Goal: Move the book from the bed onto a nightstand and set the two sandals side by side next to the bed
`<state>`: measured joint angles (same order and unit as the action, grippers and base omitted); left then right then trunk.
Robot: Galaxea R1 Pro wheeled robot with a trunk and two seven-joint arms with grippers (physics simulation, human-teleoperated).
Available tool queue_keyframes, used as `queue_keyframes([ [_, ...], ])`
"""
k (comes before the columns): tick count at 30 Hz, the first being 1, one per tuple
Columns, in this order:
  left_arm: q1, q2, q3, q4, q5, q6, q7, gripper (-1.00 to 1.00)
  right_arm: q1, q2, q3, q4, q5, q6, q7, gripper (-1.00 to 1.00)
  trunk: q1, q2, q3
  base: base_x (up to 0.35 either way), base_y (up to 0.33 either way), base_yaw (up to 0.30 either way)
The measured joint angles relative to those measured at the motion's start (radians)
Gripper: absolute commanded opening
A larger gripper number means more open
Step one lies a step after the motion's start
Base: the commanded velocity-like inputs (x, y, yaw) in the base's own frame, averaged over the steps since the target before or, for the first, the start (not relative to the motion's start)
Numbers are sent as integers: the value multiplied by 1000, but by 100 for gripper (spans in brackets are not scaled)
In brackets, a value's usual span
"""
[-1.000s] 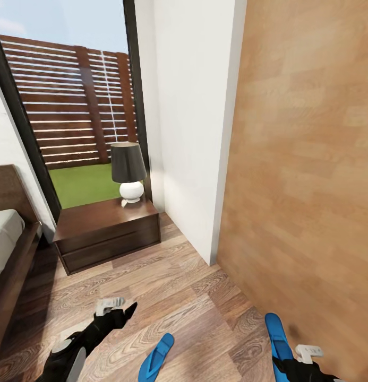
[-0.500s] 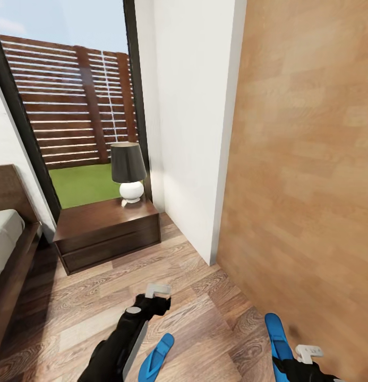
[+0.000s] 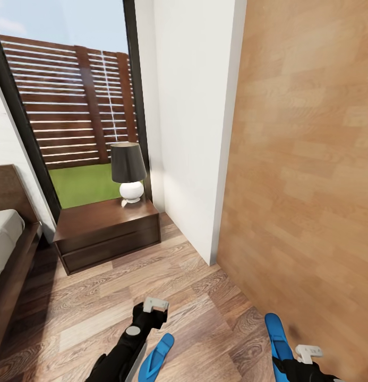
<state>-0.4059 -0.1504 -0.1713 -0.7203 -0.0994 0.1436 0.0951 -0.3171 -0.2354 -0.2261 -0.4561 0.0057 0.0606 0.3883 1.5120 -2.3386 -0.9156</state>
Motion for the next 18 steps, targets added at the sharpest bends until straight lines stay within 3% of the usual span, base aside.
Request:
queue_keyframes([
  [7, 1, 2, -3, 17, -73, -53, 1, 100, 0, 0, 0, 0, 0, 0, -1, -100, 0, 0, 0, 0, 0, 0],
  [14, 0, 0, -5, 19, -91, -57, 2, 100, 0, 0, 0, 0, 0, 0, -1, -100, 0, 0, 0, 0, 0, 0],
  [18, 1, 0, -23, 19, -93, -58, -1, 100, 0, 0, 0, 0, 0, 0, -2, -100, 15, -28, -12, 0, 0, 0],
])
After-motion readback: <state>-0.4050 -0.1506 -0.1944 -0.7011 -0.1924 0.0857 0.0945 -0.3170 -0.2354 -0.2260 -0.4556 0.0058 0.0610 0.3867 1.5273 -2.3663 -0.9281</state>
